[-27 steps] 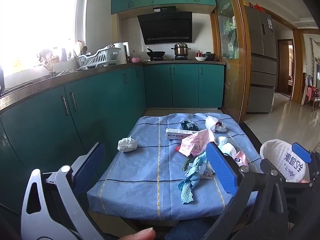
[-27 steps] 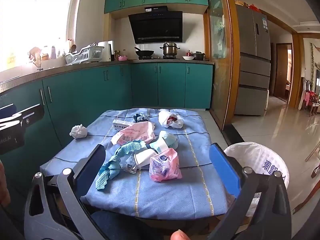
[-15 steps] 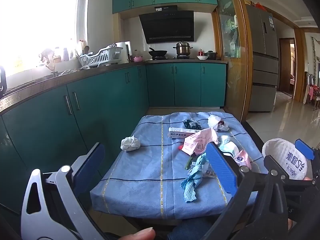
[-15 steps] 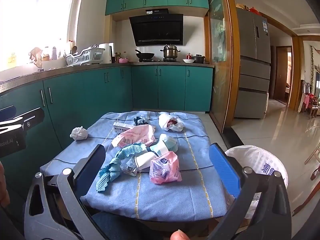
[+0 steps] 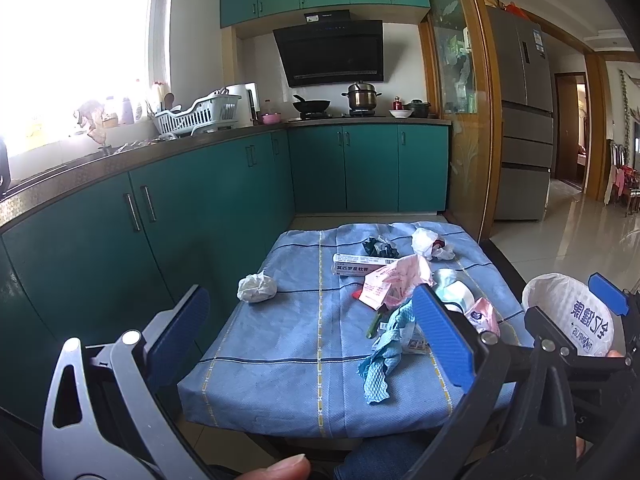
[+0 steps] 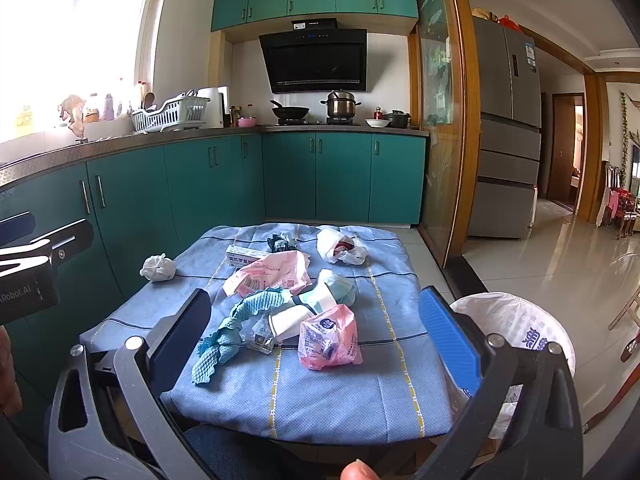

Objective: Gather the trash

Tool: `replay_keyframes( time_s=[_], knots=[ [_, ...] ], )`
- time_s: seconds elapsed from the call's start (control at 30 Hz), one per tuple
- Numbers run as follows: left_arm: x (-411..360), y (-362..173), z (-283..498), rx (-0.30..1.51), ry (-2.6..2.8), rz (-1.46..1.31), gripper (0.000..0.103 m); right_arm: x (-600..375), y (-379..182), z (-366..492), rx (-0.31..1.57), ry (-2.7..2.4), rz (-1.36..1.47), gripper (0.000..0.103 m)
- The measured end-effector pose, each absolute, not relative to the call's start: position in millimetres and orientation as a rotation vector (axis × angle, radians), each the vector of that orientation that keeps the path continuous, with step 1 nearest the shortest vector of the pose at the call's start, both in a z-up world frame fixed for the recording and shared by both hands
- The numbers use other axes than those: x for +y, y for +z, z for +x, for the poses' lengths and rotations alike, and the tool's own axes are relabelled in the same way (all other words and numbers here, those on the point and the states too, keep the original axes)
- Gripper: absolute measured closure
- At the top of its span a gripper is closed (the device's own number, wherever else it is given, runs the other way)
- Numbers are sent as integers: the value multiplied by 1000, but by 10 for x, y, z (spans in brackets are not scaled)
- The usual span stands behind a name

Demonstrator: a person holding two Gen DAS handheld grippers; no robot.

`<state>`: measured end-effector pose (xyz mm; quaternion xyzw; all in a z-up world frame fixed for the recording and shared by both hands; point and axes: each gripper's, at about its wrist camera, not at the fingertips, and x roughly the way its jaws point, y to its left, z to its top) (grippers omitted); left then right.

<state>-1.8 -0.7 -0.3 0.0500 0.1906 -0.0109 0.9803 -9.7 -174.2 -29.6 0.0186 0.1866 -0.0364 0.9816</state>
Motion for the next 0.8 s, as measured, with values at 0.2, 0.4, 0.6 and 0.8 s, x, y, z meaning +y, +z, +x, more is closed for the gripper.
replay_keyframes(
  time_s=[0.2,0.4,0.6,0.8],
  knots=[
    [-12,-14,13,386,-25,94,2,-1718,-294,-89,370,-74,25,2],
    [1,-18,11,375,-31,82,2,-1685,-277,-108,357,-65,19,2],
    [20,-40,-10,366,-38,79,2,-1687,-303,-108,355,-62,21,2],
    [17,-59,-4,366,-39,80,2,-1698,-311,-97,354,-66,23,2]
  ],
)
